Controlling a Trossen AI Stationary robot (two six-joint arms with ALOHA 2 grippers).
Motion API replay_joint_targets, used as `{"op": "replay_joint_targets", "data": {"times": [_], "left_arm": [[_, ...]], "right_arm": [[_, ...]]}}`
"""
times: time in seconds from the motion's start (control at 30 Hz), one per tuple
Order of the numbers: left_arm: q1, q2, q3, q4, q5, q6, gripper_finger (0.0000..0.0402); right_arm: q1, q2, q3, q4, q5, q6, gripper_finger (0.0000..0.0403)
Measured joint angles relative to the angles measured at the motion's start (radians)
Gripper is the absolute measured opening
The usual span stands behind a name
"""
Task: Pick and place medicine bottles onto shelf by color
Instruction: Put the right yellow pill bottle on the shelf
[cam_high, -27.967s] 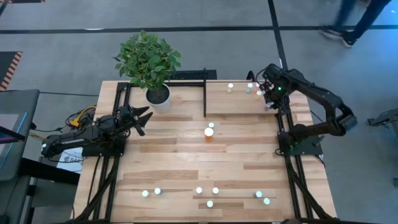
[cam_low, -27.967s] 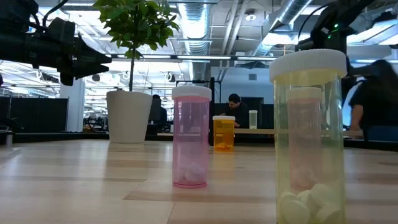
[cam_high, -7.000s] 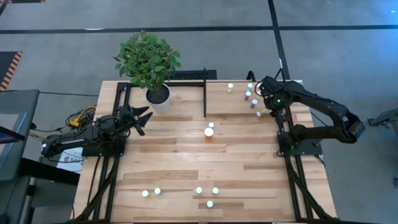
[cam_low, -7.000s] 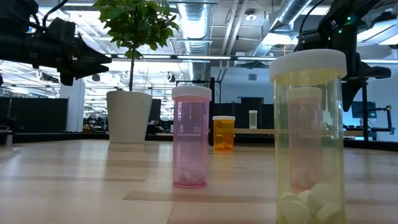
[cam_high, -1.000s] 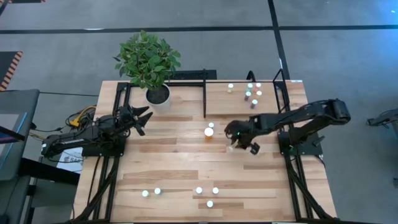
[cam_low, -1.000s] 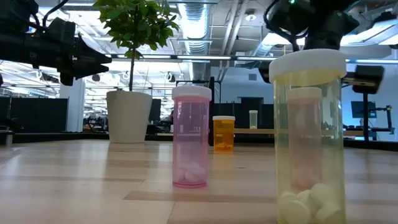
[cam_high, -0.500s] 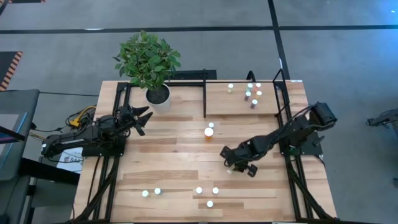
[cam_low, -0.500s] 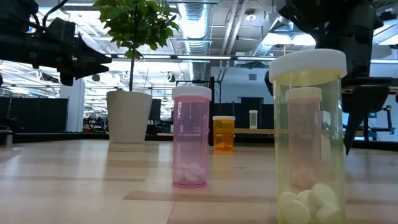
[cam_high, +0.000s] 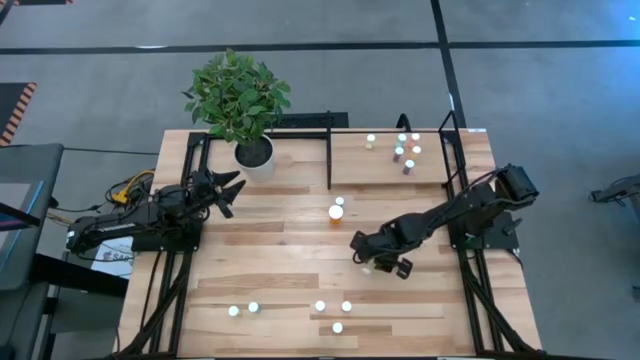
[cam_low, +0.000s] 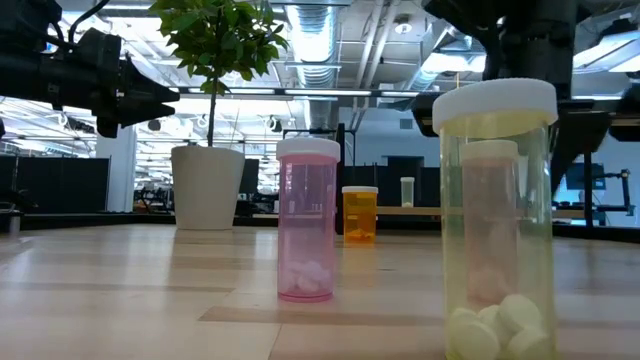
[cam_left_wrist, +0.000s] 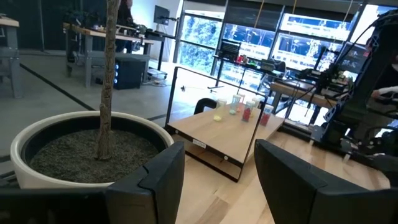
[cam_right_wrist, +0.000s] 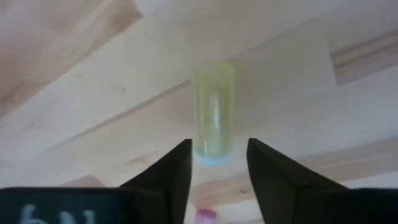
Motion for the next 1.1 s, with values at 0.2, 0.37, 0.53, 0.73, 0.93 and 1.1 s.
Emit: {"op": "replay_joint_targets", "data": {"times": [0.2,0.37,0.53,0.73,0.93,1.1], "left_arm": [[0.000,0.000,0.000,0.000,0.000,0.000,0.0181],[0.000,0.000,0.000,0.000,0.000,0.000,0.0181],[0.000,0.000,0.000,0.000,0.000,0.000,0.0181],[0.000,0.000,0.000,0.000,0.000,0.000,0.0181],[0.000,0.000,0.000,0.000,0.000,0.000,0.0181],[0.000,0.000,0.000,0.000,0.000,0.000,0.0181]], "right_arm": [[-0.001,0.012,0.000,-0.032,0.000,-0.003,0.0233],[0.000,0.020,-0.001,-0.028,-0.001,-0.017,0.0255],[-0.013,-0.013,-0.001,-0.039,-0.008,-0.268,0.0256],[-0.065,-0.062,-0.001,-0.075,-0.061,-0.743,0.0256],[-0.121,-0.079,0.000,-0.111,-0.060,-1.174,0.0256],[-0.152,-0.079,0.000,-0.139,-0.055,-1.505,0.0256]]}}
